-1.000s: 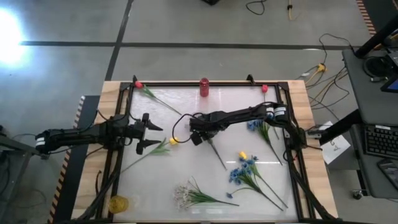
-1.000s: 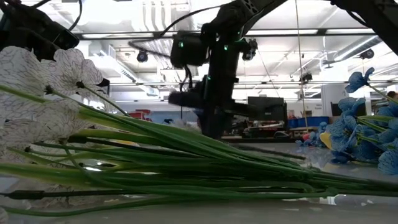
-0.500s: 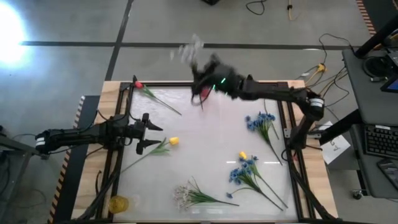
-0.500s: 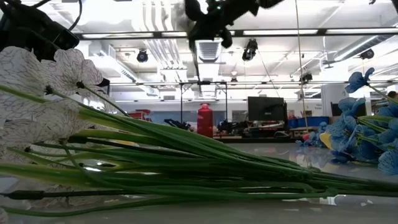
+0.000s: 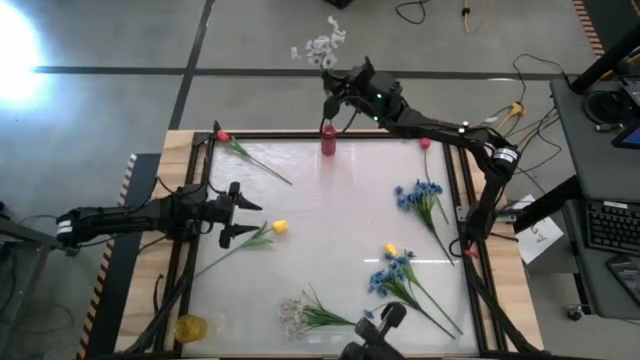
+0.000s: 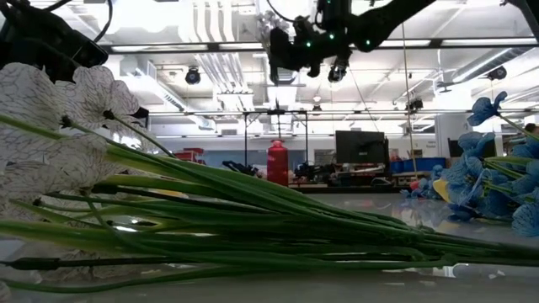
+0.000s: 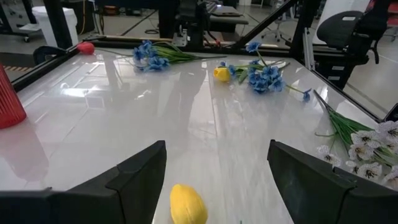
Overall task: Sort flowers into vase by color
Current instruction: Put the top white flowers into the red vase
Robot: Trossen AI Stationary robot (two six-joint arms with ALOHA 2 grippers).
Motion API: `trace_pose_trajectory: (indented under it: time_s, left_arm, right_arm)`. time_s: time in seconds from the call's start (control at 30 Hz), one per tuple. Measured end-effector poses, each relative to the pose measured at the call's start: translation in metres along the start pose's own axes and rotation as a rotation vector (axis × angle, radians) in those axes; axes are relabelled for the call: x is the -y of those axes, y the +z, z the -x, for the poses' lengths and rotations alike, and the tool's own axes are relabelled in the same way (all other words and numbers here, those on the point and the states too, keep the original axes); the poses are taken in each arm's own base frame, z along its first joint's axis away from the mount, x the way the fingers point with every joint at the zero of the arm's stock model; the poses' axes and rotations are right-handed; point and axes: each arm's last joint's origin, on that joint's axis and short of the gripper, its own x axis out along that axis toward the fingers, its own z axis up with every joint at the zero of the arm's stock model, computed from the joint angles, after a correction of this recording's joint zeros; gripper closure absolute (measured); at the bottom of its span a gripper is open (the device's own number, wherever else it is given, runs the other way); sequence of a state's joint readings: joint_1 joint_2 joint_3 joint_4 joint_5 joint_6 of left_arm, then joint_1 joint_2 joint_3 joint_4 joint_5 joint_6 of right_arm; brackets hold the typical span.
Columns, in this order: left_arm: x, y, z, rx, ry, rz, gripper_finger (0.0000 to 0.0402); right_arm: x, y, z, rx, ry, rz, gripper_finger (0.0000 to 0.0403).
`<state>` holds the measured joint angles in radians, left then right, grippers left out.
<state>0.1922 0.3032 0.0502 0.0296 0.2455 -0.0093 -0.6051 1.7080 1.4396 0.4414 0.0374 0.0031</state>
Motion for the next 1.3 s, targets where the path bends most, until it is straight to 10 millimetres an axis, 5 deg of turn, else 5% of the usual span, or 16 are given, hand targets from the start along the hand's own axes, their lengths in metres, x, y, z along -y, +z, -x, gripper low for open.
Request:
trace_pose_trajectory:
  time_s: [0.53,0.9,1.3]
  left_arm:
    - [0.0,0.0,0.0,0.002,0.001,0.003,0.0132]
    - [0.001,0.026,0.003,0.264,-0.01,-0.005,0.0132]
    - [0.004,0.049,0.013,0.515,-0.024,-0.052,0.0132]
  right_arm:
    - [0.001,-0.034,0.004,-0.054,0.033,-0.017,0.0378]
    - [0.001,-0.077,-0.004,-0.194,0.022,-0.121,0.0277]
    - [-0.01,-0.06,0.013,-0.485,0.066,-0.095,0.0181]
